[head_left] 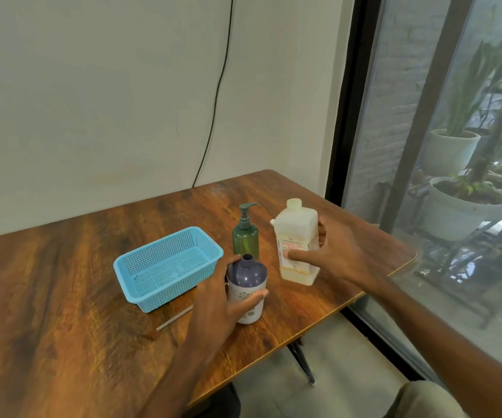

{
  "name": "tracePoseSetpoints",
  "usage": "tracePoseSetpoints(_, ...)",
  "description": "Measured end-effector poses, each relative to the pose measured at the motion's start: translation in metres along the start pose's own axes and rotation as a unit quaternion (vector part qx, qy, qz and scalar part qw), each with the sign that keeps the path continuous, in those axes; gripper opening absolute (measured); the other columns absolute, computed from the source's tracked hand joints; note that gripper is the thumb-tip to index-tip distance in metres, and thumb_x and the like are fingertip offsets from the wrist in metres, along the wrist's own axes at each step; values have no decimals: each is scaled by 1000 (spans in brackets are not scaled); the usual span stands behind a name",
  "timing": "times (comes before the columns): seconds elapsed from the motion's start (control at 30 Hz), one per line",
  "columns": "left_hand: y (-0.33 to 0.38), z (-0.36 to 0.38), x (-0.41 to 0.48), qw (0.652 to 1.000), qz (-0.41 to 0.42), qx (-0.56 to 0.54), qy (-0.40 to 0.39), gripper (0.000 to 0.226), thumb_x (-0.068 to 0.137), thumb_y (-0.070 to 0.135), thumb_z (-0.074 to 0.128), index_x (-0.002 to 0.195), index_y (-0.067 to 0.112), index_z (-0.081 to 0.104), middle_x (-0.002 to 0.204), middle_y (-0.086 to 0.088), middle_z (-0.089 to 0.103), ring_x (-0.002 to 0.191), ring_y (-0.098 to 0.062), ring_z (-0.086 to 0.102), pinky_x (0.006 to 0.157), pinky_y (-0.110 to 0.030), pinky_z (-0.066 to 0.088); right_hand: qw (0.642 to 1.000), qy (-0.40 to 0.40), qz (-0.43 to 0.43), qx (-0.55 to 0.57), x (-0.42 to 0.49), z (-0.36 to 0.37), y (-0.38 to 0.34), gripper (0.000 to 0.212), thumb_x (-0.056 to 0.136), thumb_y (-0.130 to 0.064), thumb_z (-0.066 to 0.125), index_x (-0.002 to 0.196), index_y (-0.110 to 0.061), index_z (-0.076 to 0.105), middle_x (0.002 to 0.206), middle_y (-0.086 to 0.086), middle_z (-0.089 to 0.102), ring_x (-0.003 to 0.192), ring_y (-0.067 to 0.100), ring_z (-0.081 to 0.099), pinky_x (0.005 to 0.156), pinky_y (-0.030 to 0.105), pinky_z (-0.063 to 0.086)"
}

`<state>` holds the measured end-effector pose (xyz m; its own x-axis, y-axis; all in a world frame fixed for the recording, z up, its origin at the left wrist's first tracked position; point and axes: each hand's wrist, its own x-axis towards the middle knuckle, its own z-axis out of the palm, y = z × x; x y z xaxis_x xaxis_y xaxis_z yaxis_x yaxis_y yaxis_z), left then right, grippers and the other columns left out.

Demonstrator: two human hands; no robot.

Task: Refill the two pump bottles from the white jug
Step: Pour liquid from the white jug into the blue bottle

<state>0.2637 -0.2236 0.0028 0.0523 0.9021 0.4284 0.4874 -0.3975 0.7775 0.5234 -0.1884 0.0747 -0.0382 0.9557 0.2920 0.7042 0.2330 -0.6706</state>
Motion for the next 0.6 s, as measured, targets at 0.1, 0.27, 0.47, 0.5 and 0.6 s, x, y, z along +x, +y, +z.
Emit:
tracePoseSetpoints(0.1, -2, -2, -5, 1000, -12, -12, 7, 79, 62, 62, 88, 128, 39, 52, 125, 22, 63, 118, 7, 59, 87, -15, 57, 997, 28, 7, 68, 2, 28, 0, 80, 65, -47, 92, 131, -25, 52, 124, -14, 64, 110, 6, 64, 84, 26, 58)
tracePoseSetpoints(0.27, -1, -2, -7, 1000, -14, -5, 7, 82, 62, 63, 87, 130, 33, 53, 126, 21, 62, 120, 4, 59, 88, -13, 55, 995, 41, 0, 87, 4, 68, 8, 89, 64, -52, 91, 137, -23, 49, 134, -7, 63, 118, 9, 61, 91, 36, 59)
tracePoseSetpoints(0.47, -2, 2, -7, 1000, -18, -9, 16, 81, 63, 56, 89, 131, 31, 53, 129, 17, 62, 121, 8, 57, 89, -14, 56, 996, 28, 13, 81, -2, 87, 28, 103, 62, -85, 72, 145, -35, 37, 143, -13, 54, 127, 10, 55, 95, 44, 56)
tracePoseSetpoints(0.5, 0, 3, -7, 1000, -15, -8, 16, 80, 64, 57, 88, 131, 31, 53, 128, 18, 62, 120, 10, 56, 87, -9, 53, 996, 27, 10, 80, -2, 88, 30, 104, 62, -86, 72, 146, -36, 36, 144, -14, 54, 128, 9, 54, 95, 45, 56)
tracePoseSetpoints(0.6, 2, 5, -4, 1000, -9, -13, 18, 79, 64, 60, 87, 130, 30, 54, 126, 20, 62, 120, 5, 58, 87, -8, 51, 995, 13, 1, 94, -1, 88, 33, 104, 63, -84, 73, 149, -37, 34, 146, -17, 52, 131, 8, 52, 98, 43, 55)
